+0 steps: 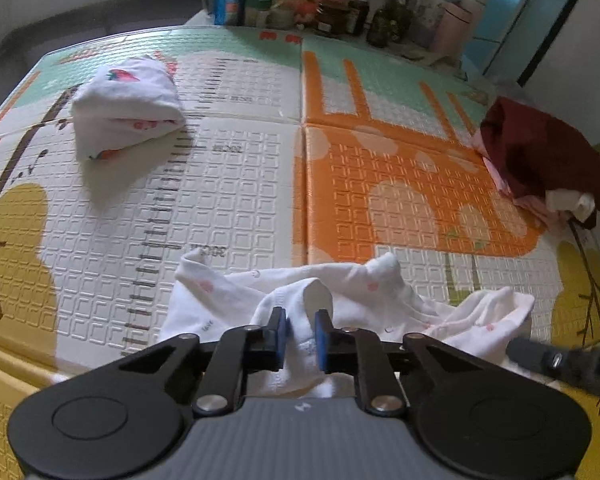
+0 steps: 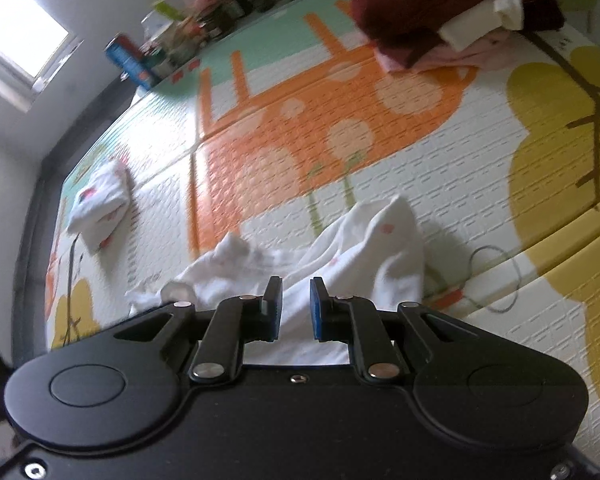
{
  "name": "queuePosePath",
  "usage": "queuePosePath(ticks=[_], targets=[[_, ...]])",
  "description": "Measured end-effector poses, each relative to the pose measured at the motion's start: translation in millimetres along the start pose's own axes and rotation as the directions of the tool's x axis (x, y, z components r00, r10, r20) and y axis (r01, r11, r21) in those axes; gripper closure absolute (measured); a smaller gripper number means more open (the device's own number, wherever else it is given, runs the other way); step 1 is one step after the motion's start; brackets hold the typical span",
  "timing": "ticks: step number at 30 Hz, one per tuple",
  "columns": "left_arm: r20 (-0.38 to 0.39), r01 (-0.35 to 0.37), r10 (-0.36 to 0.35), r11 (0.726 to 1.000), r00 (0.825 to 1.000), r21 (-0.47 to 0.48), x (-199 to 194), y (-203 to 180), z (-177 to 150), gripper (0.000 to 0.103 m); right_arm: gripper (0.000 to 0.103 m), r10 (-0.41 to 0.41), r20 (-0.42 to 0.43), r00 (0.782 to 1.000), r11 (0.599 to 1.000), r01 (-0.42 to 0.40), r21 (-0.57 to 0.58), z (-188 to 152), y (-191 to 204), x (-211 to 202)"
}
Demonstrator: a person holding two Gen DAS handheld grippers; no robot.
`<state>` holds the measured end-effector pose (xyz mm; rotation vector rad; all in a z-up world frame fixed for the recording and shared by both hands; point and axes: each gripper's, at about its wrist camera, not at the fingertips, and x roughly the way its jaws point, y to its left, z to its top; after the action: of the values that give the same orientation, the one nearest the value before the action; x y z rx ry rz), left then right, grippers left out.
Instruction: Fold clothes
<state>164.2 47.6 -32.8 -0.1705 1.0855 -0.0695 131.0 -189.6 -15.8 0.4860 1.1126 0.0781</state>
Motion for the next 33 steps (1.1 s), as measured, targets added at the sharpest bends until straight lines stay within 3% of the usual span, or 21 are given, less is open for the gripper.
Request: queuePosePath(ticks=[8,17,20,27,33], targets=[[0.034,-0.054,0.057,0.994,0.998,-0.091,-17.1,31.8,7.5,0.089,0.09,0.028,-0.089,0.996,0.998,-0.032,-0.048,-23.1,12.4,8.7],[0.029,-0.118,0.127,0.969,0.991,-0.216,-27.5,77.1,7.6,0.088,0.09,0.022,-0.115,0.993,0.997,-0.031,-0.076,-34.3,15.9,8.7],[0.021,-0.148,0.159,0.957,0.987,-0.251,-28.0,90.4,5.0,0.084,0.09,0.022,-0.117,0.993,0.996,-0.032,-0.08,-35.7,16.3,8.1],[0.029,-0.204,0.223,0.931,0.974,-0.302,-36.7,104.9,0.0,0.061,0.09,0.02,-0.121,0.992,0.995,-0.031,-0.09,-39.0,19.6,6.4],[0.082,-0.218,0.261,0.912,0.962,-0.349,-54.4,112.7,0.1,0.053,0.09,0.026,-0.123,0.992,0.995,-0.038,-0.097,-41.3,23.0,3.4]])
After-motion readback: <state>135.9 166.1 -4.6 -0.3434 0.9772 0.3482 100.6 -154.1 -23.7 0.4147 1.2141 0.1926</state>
